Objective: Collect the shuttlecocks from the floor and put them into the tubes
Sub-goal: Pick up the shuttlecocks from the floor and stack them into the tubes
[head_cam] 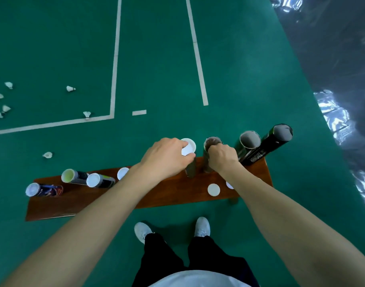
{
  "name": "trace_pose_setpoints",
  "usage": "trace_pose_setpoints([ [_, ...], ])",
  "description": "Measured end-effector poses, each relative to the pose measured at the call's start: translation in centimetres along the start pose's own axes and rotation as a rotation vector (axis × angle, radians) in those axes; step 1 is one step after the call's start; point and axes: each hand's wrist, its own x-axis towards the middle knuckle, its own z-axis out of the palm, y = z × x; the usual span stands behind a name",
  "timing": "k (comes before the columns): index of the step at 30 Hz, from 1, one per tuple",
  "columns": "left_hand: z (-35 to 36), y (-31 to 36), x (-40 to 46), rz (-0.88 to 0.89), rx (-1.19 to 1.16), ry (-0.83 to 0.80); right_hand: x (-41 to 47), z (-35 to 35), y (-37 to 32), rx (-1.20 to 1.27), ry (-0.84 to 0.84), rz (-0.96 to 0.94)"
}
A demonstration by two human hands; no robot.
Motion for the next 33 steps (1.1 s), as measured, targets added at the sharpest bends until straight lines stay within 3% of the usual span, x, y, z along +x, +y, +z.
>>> trace_pose_setpoints([
  [4, -0.4, 0.7, -0.1, -0.005, -0.019, -0.020, 0.3, 0.0, -0.2, 0.018, 0.024, -0.002],
  [12, -0.8, 0.5, -0.4, 0.006, -0.024, -0.019, -2.3, -1.0, 1.6, 0.177, 0.243, -0.089],
  [18, -1.8, -1.8, -2.2, -0.020, -0.201, 0.191, -5.9, -6.3, 0.1, 0.490, 0.656, -0.230],
  [20, -2.7, -2.8, -3.4, -0.013, -0.259, 0.297, -6.1, -8.9, -1.8, 0.598, 0.717, -0.314],
  [25, -6.5, -7.2, -6.5, -0.084, -0.257, 0.466, -6.1, -14.8, -9.2, 0.754, 0.685, -0.493],
  [33, -11.8, -20.9, -18.5, -0.327, -0.155, 0.521, -11.1, -20.4, -25.2, 0.948, 0.546, -0.786],
])
